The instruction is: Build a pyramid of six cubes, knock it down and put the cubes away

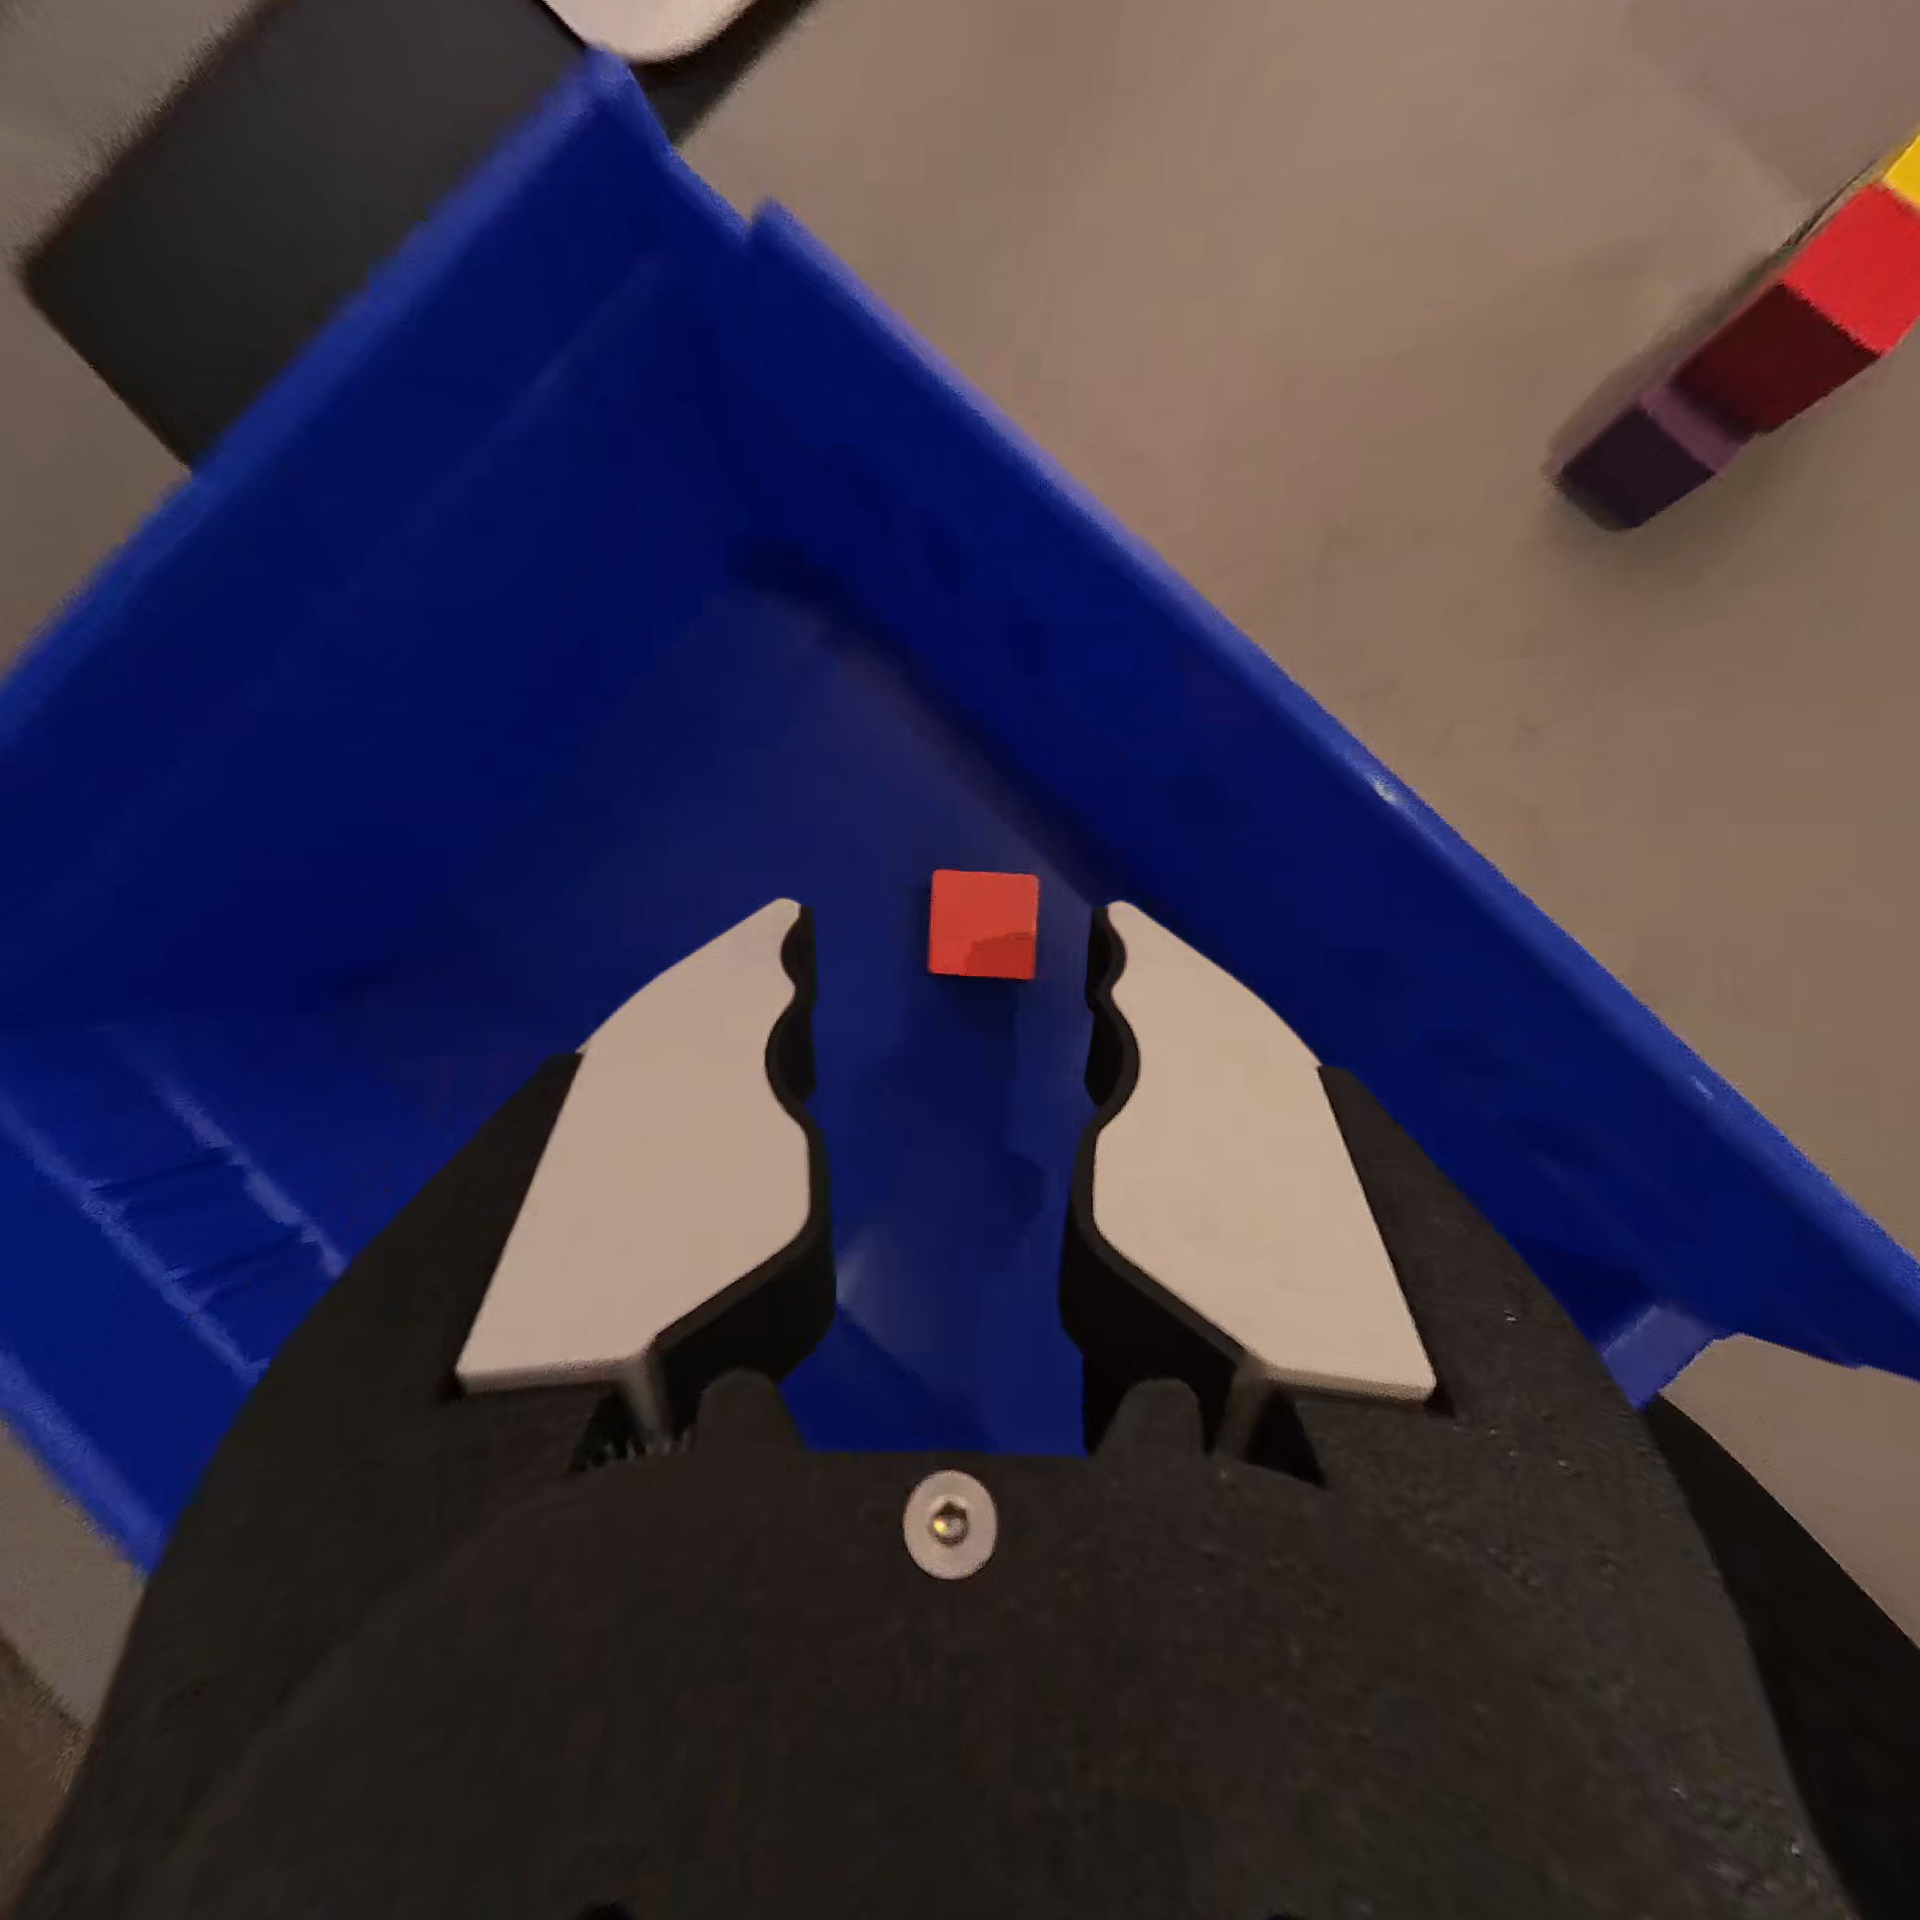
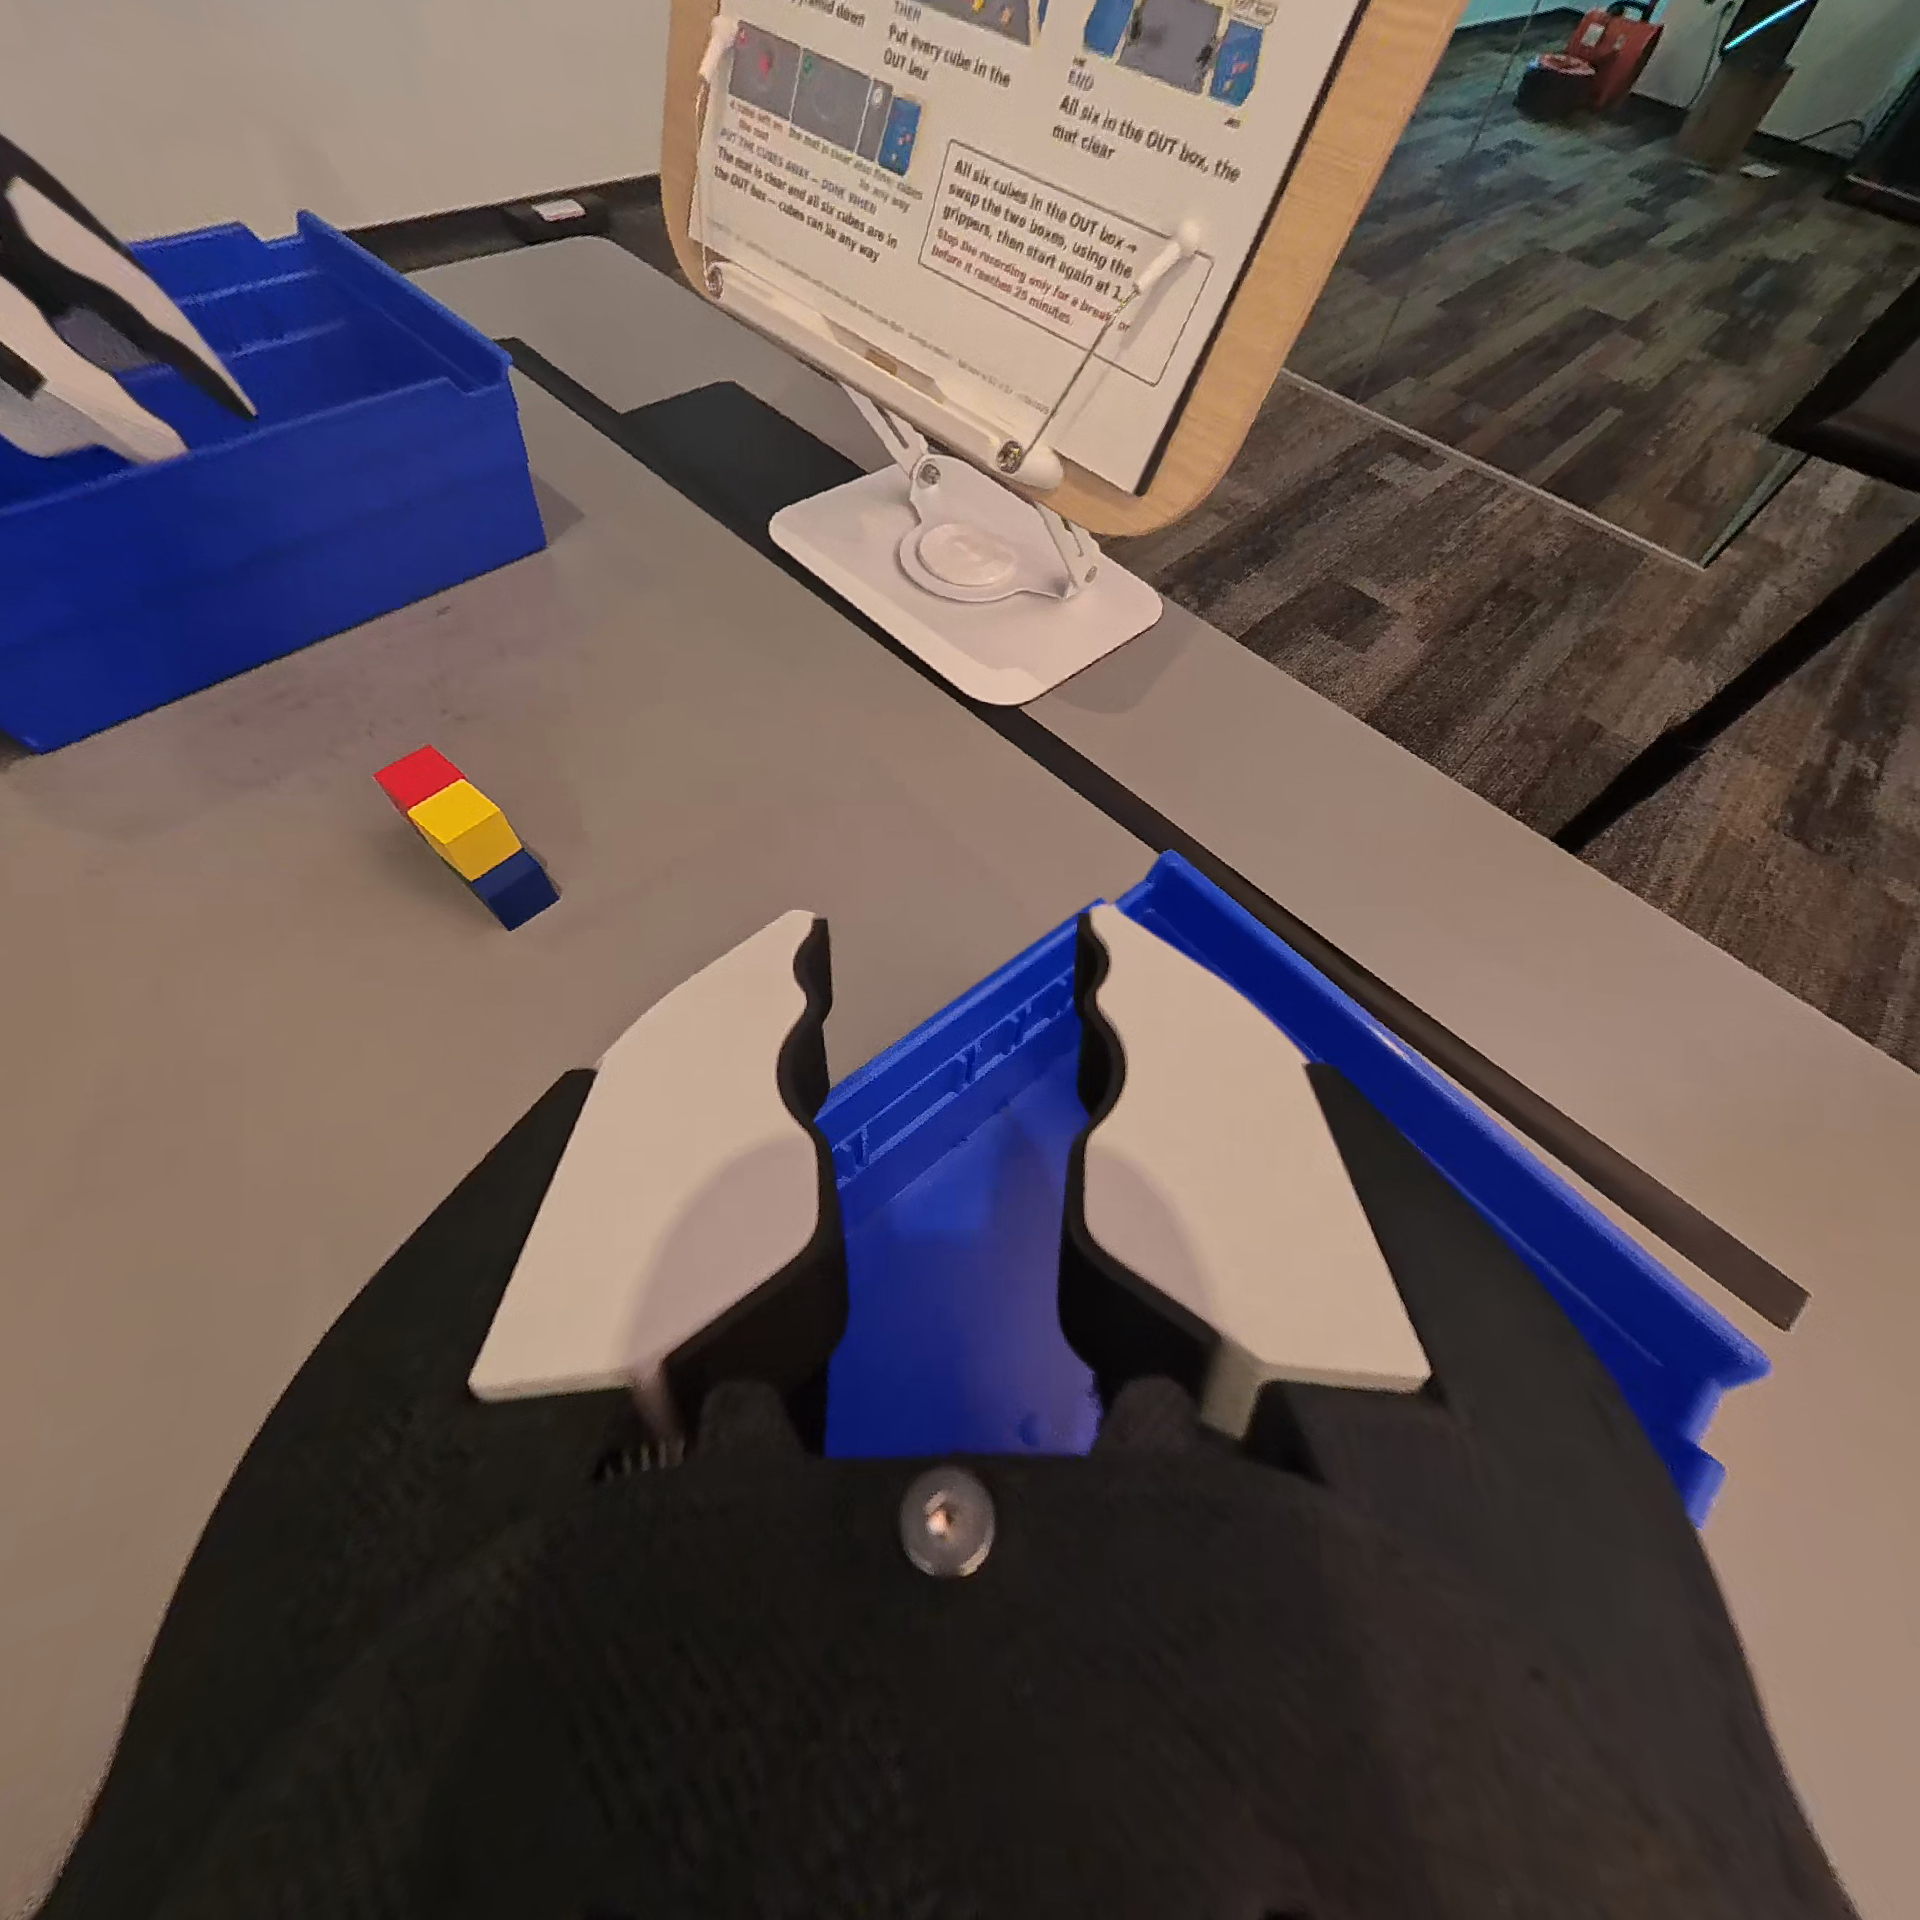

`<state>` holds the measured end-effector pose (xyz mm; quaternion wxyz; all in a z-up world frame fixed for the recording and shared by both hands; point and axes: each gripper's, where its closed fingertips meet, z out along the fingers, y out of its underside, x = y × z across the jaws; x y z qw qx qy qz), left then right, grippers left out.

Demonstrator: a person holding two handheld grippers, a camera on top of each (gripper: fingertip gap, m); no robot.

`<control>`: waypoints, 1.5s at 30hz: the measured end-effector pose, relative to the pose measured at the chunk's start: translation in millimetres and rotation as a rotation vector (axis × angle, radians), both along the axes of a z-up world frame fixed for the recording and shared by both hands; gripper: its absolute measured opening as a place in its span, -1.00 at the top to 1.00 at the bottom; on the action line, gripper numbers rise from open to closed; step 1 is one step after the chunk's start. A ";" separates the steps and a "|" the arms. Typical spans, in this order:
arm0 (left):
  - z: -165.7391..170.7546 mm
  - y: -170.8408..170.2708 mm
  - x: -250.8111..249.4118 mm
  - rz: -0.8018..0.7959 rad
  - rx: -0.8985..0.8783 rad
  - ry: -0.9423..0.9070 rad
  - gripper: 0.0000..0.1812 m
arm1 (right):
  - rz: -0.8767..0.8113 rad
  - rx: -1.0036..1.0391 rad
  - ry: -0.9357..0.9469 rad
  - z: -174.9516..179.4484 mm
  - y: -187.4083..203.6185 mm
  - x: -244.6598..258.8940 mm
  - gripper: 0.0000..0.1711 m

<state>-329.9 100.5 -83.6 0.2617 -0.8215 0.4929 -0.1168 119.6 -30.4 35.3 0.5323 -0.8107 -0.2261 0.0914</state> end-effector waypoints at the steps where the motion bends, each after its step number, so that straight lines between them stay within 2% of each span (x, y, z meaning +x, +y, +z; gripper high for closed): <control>1: -8.1 -0.3 0.9 0.006 -0.018 0.009 0.45 | 0.001 -0.009 -0.008 -2.8 1.3 -1.9 0.46; 5: -34.8 1.4 -3.9 0.014 -0.044 0.132 0.44 | 0.007 -0.041 -0.047 -11.7 3.3 -5.7 0.46; 10: -50.5 -1.2 0.3 -0.003 -0.063 0.190 0.47 | 0.006 -0.054 -0.054 -15.4 3.6 -4.9 0.46; 14: -60.8 0.0 -2.6 -0.006 -0.072 0.247 0.67 | -0.001 -0.047 -0.048 -12.8 1.8 -0.8 0.46; 18: -61.0 4.2 -8.5 0.011 -0.054 0.282 0.69 | -0.008 -0.031 -0.027 -8.1 -1.2 4.6 0.46; 21: -43.1 14.1 -19.6 0.035 0.035 0.297 0.69 | -0.019 -0.019 -0.023 -4.6 -3.1 9.2 0.47; 26: 35.3 29.8 -23.2 0.082 0.340 0.288 0.69 | -0.021 0.014 0.000 4.4 -5.3 12.7 0.47; 29: 77.8 27.5 -12.6 0.111 0.488 0.304 0.69 | -0.022 0.013 0.002 4.0 -5.5 13.9 0.47; 33: 116.0 14.8 19.3 0.127 0.626 0.280 0.69 | -0.021 0.015 -0.004 4.6 -7.0 12.7 0.47; 39: 127.0 -13.1 85.1 0.024 0.673 0.224 0.69 | -0.010 0.034 0.004 10.1 -10.8 10.5 0.47; 43: 115.6 -29.6 124.3 -0.088 0.647 0.240 0.69 | -0.010 0.041 0.017 12.2 -13.0 12.9 0.47; 45: 104.8 -42.9 146.6 -0.162 0.574 0.212 0.69 | -0.010 0.044 0.023 13.0 -13.8 14.5 0.47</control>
